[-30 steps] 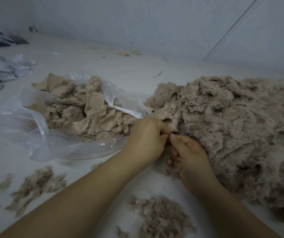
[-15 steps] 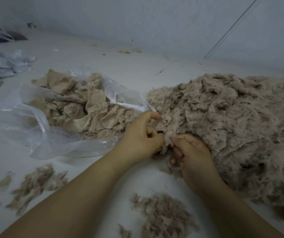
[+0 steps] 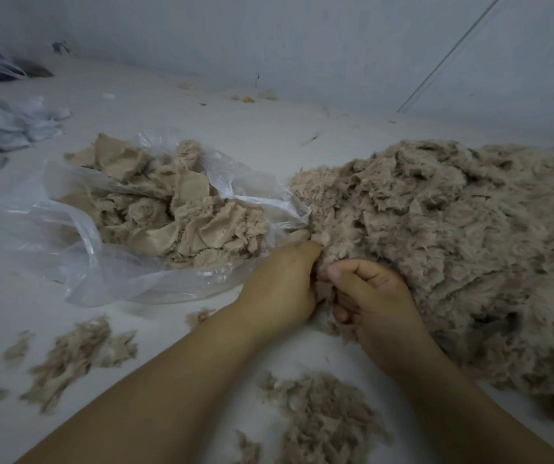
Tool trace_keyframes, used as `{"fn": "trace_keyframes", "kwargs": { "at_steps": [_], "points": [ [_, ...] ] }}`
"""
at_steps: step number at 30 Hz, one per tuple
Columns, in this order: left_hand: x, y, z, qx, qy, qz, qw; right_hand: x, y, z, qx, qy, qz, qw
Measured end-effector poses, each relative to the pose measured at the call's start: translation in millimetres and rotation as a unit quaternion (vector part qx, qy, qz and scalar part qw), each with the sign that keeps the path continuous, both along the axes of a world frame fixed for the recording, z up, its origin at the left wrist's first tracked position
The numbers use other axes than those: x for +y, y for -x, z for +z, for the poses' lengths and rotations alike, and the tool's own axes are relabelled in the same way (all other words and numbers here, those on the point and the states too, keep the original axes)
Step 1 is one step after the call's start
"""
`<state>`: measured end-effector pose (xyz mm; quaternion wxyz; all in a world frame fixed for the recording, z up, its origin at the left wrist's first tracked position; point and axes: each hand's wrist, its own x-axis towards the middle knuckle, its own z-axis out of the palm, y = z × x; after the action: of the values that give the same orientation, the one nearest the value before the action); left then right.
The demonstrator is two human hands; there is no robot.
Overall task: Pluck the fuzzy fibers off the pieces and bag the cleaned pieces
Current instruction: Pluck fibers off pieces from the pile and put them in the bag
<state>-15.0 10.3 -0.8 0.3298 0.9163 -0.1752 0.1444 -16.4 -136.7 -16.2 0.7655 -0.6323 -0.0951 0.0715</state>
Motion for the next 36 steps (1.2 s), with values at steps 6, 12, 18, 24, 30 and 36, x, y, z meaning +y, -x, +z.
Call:
{"fn": "trace_keyframes", "kwargs": {
  "at_steps": [6, 12, 18, 24, 30, 36],
  "points": [
    [0.6, -6.6, -2.9, 0.031, 0.165, 0.084, 0.982, -0.3, -8.1, -3.5, 0.078, -0.009, -0.035, 0.996],
    [-0.9, -5.7, 3.8, 0.125, 0.324, 0.033, 0.937, 2.6, -9.0, 0.1, 0.095, -0.012, -0.036, 0.995],
    [0.1, -0.8, 4.3, 0.205, 0.347, -0.026, 0.915, 2.0, -6.3, 2.6, 0.072, 0.008, -0.015, 0.997],
    [4.5, 3.2, 10.4, 0.167, 0.28, -0.088, 0.941, 2.5, -5.3, 3.8, 0.065, -0.017, -0.024, 0.997],
    [8.6, 0.7, 8.6, 0.126, 0.154, -0.024, 0.98, 3.4, -7.3, 1.5, 0.107, -0.034, -0.078, 0.991],
    [28.6, -5.9, 14.5, 0.114, 0.109, 0.063, 0.985, 3.7, -9.7, -2.4, 0.104, -0.025, -0.095, 0.99]
  ]
}}
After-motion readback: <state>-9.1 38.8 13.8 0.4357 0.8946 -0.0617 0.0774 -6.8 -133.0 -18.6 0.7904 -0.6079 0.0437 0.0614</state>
